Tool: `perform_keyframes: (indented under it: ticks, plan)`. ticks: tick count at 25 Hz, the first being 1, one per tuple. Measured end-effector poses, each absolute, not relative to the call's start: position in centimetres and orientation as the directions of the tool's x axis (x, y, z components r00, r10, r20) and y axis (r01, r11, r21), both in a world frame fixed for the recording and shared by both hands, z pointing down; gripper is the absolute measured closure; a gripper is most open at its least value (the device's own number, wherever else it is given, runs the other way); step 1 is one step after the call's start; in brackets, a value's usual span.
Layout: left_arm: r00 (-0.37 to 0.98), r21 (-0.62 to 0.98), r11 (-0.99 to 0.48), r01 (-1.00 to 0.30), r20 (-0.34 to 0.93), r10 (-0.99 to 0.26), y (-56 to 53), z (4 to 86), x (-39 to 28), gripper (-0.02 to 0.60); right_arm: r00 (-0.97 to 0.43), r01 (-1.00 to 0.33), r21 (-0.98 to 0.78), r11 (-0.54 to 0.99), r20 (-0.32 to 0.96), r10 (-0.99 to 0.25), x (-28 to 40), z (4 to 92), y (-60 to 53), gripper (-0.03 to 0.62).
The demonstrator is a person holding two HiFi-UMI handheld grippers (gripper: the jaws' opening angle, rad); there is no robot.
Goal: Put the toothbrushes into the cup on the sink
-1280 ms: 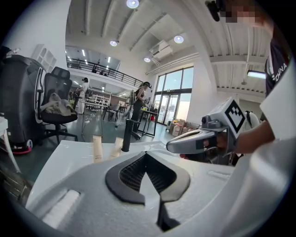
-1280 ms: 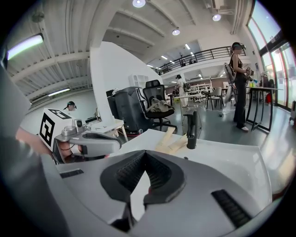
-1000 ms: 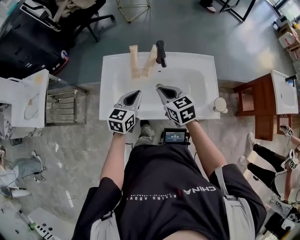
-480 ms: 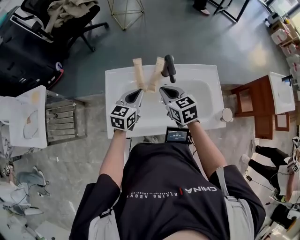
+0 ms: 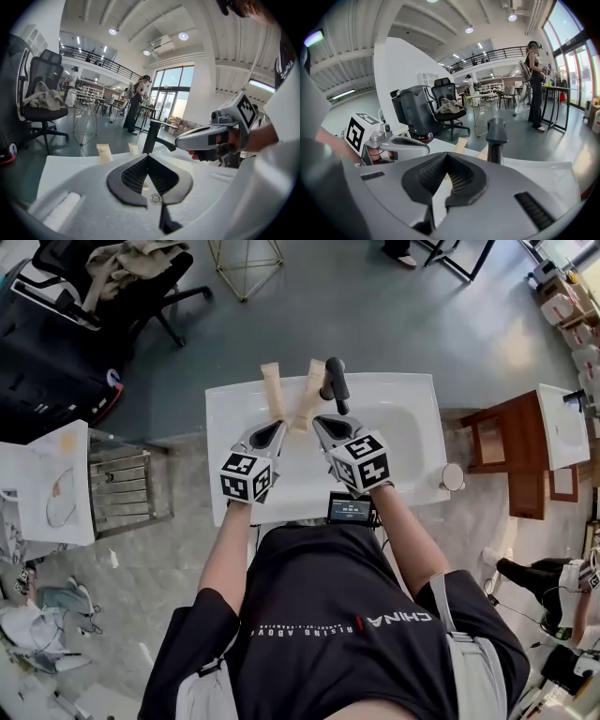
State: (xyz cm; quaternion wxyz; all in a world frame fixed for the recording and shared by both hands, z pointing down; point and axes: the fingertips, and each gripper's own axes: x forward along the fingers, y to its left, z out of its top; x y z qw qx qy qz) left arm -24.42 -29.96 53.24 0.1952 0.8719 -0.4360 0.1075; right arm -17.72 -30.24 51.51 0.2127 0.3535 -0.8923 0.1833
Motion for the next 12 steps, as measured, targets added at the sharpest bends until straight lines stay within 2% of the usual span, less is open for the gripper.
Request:
perform_keyframes:
  ticks: [6, 12]
  plan:
    - [0.577, 0.241, -0.524, -0.817, 0.361, -0.733, -30.5, 53.2, -24.7, 0.575, -0.674, -0.69, -0.174, 0.703, 0.507, -0.536, -18.0, 51.5, -30.4, 0.585]
    - [0.527, 0.17, -0.503, -0.847, 0.388, -0.756, -33.4, 52.1, -26.1, 0.575, -0.699, -0.652, -0.164, 0.74, 0.508, -0.504, -19.1, 50.7, -31.5, 0.585]
